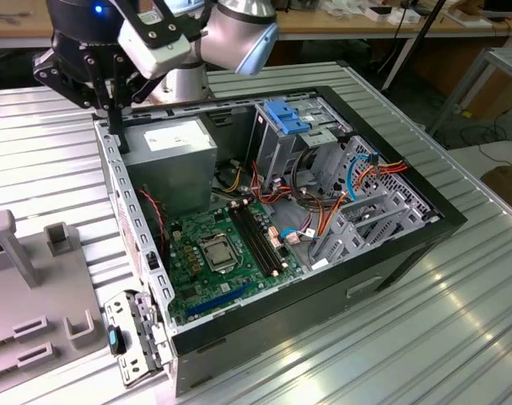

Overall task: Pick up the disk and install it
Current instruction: 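Reach for the disk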

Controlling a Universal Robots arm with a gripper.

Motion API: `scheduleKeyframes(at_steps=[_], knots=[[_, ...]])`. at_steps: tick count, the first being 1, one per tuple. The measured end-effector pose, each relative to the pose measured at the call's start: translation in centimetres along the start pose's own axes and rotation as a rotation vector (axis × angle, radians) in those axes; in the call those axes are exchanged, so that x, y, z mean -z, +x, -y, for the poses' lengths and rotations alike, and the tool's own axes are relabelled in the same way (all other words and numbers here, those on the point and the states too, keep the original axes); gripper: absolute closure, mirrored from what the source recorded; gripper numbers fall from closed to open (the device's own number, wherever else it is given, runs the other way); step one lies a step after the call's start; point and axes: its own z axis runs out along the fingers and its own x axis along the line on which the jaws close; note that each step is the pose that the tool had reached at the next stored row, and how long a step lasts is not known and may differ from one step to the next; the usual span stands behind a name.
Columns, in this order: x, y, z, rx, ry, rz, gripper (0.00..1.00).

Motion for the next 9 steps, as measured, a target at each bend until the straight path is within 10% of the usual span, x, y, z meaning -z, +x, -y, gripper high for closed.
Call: scheduleKeyframes(at_steps=[9], knots=[[0.06,2.41,0.09,0.000,0.0000,0.0000,0.89]])
